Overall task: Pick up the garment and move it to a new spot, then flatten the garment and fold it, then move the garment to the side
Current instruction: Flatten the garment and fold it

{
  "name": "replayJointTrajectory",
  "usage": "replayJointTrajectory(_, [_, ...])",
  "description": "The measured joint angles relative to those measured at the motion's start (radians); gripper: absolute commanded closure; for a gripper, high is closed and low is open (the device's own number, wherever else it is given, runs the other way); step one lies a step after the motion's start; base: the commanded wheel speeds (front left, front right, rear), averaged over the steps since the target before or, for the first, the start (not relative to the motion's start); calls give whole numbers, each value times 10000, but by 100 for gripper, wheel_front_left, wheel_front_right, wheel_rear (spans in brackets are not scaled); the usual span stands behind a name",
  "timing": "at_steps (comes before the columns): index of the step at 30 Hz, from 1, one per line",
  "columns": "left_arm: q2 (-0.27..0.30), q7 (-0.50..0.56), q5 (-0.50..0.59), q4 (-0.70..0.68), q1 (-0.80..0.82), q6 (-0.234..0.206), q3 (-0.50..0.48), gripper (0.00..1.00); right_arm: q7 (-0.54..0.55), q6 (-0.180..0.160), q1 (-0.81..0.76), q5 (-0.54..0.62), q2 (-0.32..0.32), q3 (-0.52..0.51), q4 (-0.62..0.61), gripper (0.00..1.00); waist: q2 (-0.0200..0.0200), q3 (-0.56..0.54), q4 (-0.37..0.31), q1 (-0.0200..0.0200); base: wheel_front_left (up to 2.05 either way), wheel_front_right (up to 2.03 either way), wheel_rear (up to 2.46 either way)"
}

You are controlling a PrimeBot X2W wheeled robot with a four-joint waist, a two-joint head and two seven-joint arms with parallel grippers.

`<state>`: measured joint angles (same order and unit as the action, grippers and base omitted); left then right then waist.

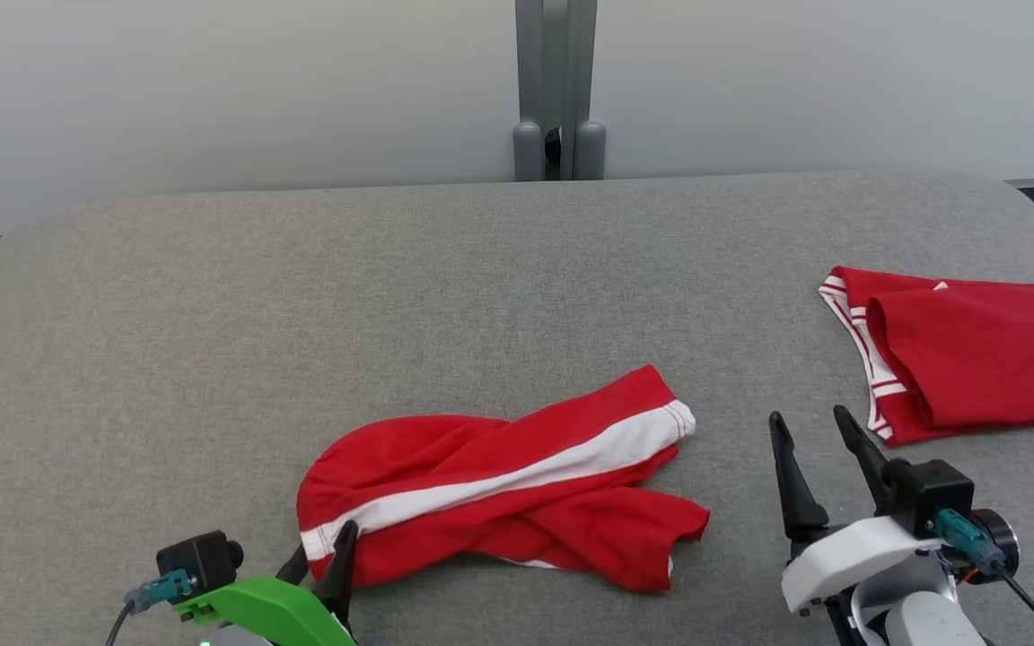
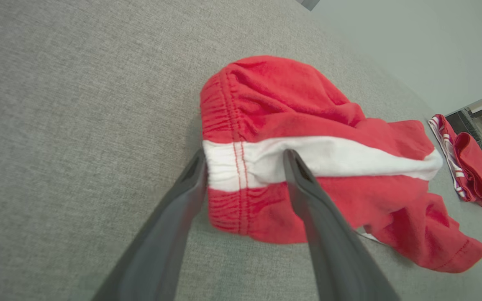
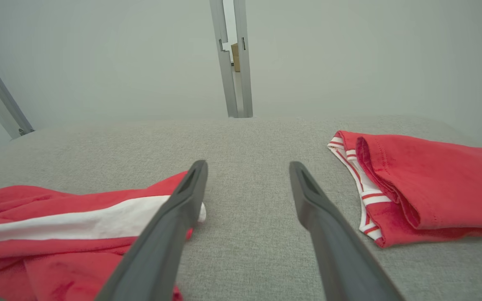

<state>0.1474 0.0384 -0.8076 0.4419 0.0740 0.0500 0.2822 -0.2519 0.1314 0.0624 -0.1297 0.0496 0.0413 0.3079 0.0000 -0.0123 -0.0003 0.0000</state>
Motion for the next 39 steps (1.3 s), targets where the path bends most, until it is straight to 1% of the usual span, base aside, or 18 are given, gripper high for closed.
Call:
replayJointTrajectory(5, [31, 50, 58, -84, 92, 33, 132, 92, 451, 0, 494, 424, -2, 238, 267, 0, 0, 77, 85, 0, 0, 0, 0])
replayJointTrajectory(7, [42, 75, 77, -113, 109, 33, 173, 100, 686, 0, 789, 642, -4, 341, 479, 0, 0, 118, 125, 0, 0, 0, 0])
replayJointTrajectory(12, [36, 127, 96, -178, 327, 40, 261, 100, 1555, 0, 1766, 838, 0, 581, 1361, 0, 0, 292, 267, 0, 0, 0, 0])
replayJointTrajectory(14, [19, 71, 107, -196, 380, 42, 276, 100, 1891, 0, 2095, 709, 2, 711, 1797, 0, 0, 375, 329, 0, 0, 0, 0])
replayJointTrajectory(17, [-13, 31, 136, -192, 499, 44, 318, 100, 2380, 0, 2587, 424, 182, 976, 2439, 0, 0, 510, 435, 0, 0, 0, 0])
replayJointTrajectory(21, [-33, -48, 171, -161, 616, 81, 376, 100, 2941, 0, 3078, -192, 336, 1398, 3283, 0, 0, 705, 574, 0, 0, 0, 0])
replayJointTrajectory(25, [-61, -75, 180, -113, 773, 84, 410, 100, 3312, 0, 3445, -1252, 385, 1837, 3856, 0, 0, 874, 700, 0, 0, 0, 0])
replayJointTrajectory(31, [-88, -153, 180, -8, 829, 119, 435, 100, 3622, 0, 3728, -2629, 642, 2677, 4006, 0, 0, 1001, 789, 0, 0, 0, 0])
replayJointTrajectory(39, [-75, -244, 178, 90, 902, 125, 439, 100, 3739, -2, 3758, -4128, 1129, 4044, 3574, 0, 0, 1033, 702, 0, 0, 0, 0])
